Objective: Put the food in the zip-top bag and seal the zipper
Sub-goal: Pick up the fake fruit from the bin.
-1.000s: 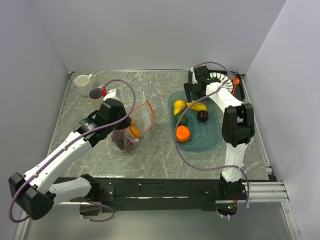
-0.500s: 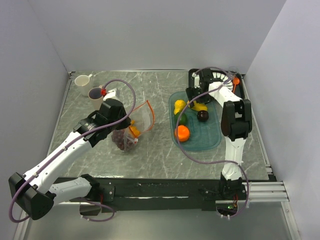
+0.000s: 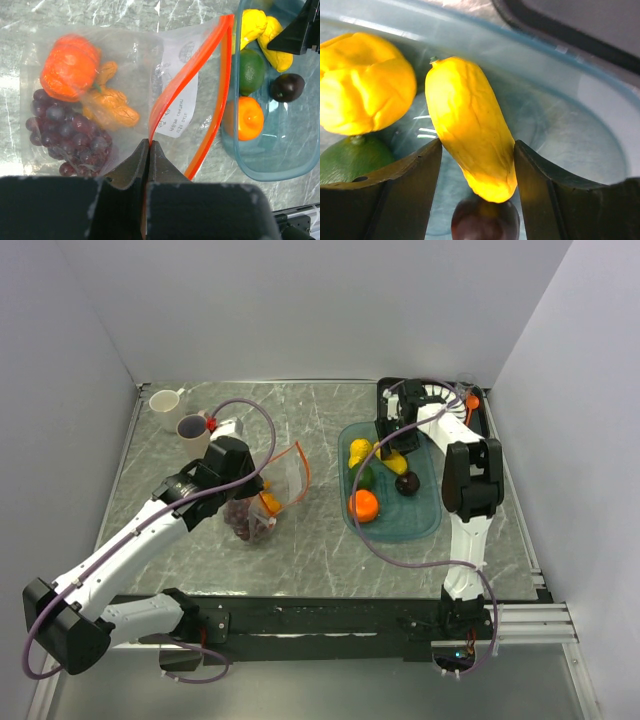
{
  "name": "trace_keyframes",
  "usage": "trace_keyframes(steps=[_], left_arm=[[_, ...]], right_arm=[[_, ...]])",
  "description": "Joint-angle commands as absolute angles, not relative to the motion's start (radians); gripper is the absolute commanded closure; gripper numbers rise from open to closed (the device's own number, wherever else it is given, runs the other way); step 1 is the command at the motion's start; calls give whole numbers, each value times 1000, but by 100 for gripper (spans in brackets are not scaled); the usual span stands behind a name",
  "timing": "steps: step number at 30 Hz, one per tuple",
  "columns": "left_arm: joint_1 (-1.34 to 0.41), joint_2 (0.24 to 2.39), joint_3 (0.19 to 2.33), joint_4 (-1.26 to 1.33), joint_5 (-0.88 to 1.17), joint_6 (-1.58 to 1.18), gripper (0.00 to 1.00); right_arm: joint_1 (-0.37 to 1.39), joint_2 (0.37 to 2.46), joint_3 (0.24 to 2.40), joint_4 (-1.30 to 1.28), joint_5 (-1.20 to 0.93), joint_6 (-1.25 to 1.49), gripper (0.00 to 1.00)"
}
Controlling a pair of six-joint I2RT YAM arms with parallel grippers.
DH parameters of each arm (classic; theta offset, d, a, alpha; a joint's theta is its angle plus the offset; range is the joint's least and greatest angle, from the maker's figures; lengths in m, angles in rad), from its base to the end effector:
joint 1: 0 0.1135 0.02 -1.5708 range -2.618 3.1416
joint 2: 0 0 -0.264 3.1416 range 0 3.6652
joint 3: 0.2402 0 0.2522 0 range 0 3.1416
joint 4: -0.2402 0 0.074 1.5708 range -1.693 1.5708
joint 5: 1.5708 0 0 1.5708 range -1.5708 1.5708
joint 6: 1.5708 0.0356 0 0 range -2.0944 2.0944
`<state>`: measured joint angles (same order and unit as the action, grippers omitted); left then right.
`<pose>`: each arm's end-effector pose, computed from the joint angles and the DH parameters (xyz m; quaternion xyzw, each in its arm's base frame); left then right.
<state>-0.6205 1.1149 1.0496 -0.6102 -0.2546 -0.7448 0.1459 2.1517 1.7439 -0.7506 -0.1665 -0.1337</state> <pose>0.1978 -0.1304 0.3266 -0.1104 0.8890 -0.1821 0.4053 0.4516 0.0723 0.1922 -0.1528 0.9635 0.0826 0.2035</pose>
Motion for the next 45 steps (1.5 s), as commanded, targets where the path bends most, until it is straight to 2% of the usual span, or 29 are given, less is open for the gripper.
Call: trace_keyframes(steps=[1,3,7,17,20,28,29,30,45], left_arm=[[-618,1091,1080,-586,-259,-732,99],[-618,1085,1072,-575,-256,-733,99],[-618,1092,1077,-583,-249,-730,99],[-618,1069,1069,-592,-253,-733,99],[-618,1062,1068,-603,-262,-741,99],[-618,1048,1058,-598,-259,-749,99],[-618,1049,1060,-600,-256,-747,99],[-618,1052,1063,-600,-256,-746,99],[-618,1060,1068,-589,-236,-747,99]], right_arm=[[141,2054,1680,-799,-228,-91,33],[141,2020,1645,-789,-262,-84,27],[144,2002,1598,-785,-284,-72,23],[146,2043,1624,-742,-156,43,23],[147,2068,1646,-744,-147,80,28],[150,2000,1572,-693,-193,107,65],[152,1974,1565,-689,-201,112,72],[153,1959,1554,-681,-202,120,75],[297,1635,1356,-600,-230,219,77]])
